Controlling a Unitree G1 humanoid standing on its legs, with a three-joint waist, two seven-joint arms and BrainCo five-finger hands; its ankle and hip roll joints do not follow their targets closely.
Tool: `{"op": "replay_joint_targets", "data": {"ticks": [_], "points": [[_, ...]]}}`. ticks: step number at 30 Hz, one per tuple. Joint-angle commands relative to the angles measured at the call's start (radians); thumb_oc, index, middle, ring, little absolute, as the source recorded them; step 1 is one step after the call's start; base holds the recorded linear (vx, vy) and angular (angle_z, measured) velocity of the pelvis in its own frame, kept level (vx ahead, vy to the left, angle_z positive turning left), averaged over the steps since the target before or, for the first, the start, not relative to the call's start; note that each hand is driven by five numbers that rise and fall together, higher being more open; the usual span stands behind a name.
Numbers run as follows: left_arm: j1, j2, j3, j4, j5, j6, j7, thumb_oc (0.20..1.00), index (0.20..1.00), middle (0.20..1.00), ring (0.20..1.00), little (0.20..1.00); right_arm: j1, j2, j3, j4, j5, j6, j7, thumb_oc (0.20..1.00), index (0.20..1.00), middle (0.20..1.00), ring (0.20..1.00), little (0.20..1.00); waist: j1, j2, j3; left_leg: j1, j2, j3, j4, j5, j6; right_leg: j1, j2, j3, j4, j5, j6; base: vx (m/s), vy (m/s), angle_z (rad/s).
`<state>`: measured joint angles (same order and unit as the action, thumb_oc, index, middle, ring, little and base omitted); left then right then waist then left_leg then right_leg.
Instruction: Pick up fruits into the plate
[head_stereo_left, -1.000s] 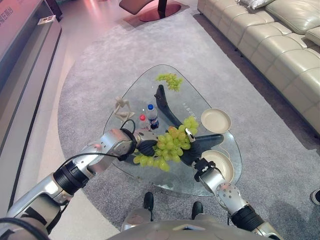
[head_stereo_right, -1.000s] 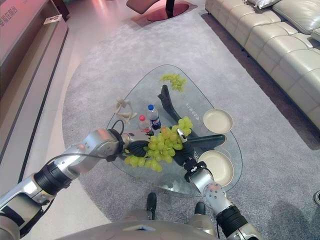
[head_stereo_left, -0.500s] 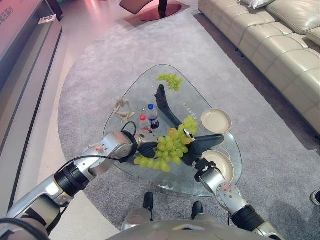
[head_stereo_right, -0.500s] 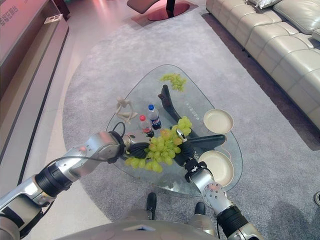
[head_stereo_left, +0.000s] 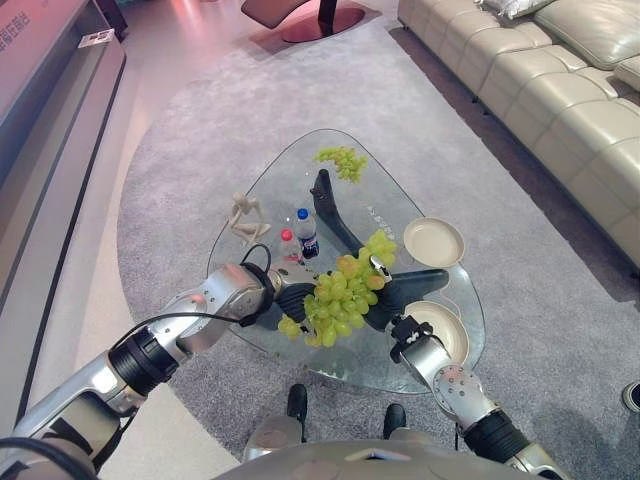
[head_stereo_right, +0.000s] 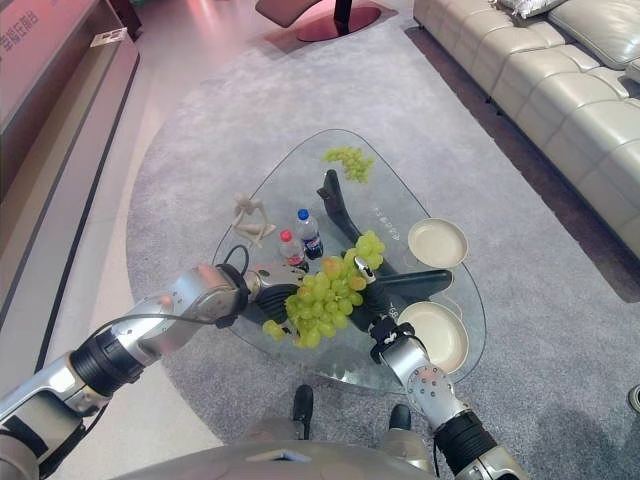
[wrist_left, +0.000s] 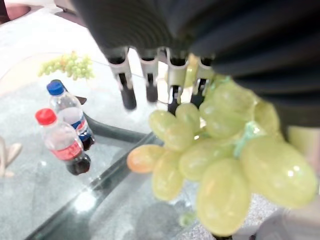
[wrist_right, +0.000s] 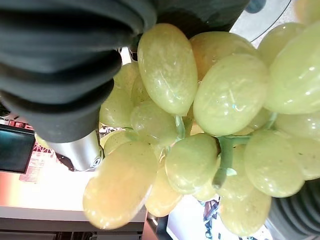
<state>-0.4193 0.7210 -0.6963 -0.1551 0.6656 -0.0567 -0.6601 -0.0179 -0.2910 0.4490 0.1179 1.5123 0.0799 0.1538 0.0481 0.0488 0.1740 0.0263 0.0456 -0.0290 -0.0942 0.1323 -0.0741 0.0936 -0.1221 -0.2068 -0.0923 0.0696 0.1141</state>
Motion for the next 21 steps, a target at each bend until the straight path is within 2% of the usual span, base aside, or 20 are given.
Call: {"op": "replay_joint_targets", "data": {"ticks": [1,7,14,21], "points": [[-0.021,0.010,0.035,-0.031,-0.073,0.009,0.036,1.000,1.000,1.000,1.000,1.000,-0.086,0.066,0.001,-0.078,0.037,-0.025,0.078,0.200,0.200,0.200,0.200,0.200,0.008,-0.017,0.006,0.079,-0.042,0.065,0.010,-0.121,0.032,0.018,0.011,-0.019,0.005,-0.016,0.012,0.00,0.000,0.00],[0.024,0.025,0.092,-0.046,-0.188,0.022,0.071,1.000,1.000,1.000,1.000,1.000,-0.066,0.049,-0.039,-0.083,0.047,-0.038,0.096,0.200,0.200,0.200,0.200,0.200,0.014,-0.015,0.005,0.080,-0.041,0.061,0.011,-0.121,0.031,0.020,0.010,-0.021,0.005,-0.017,0.013,0.00,0.000,0.00],[0.063,0.017,0.169,-0.047,-0.338,0.073,0.119,1.000,1.000,1.000,1.000,1.000,-0.046,0.050,-0.075,-0.074,0.041,-0.060,0.113,0.200,0.200,0.200,0.200,0.200,0.020,-0.012,0.000,0.085,-0.041,0.058,0.010,-0.121,0.031,0.026,0.009,-0.023,0.005,-0.018,0.011,0.00,0.000,0.00],[0.137,0.001,0.278,-0.012,-0.482,0.112,0.210,1.000,1.000,1.000,1.000,1.000,-0.019,0.051,-0.143,-0.066,0.019,-0.060,0.127,0.200,0.200,0.200,0.200,0.200,0.021,-0.012,-0.004,0.092,-0.040,0.056,0.012,-0.122,0.030,0.034,0.006,-0.025,0.005,-0.022,0.011,0.01,0.002,0.00]]}}
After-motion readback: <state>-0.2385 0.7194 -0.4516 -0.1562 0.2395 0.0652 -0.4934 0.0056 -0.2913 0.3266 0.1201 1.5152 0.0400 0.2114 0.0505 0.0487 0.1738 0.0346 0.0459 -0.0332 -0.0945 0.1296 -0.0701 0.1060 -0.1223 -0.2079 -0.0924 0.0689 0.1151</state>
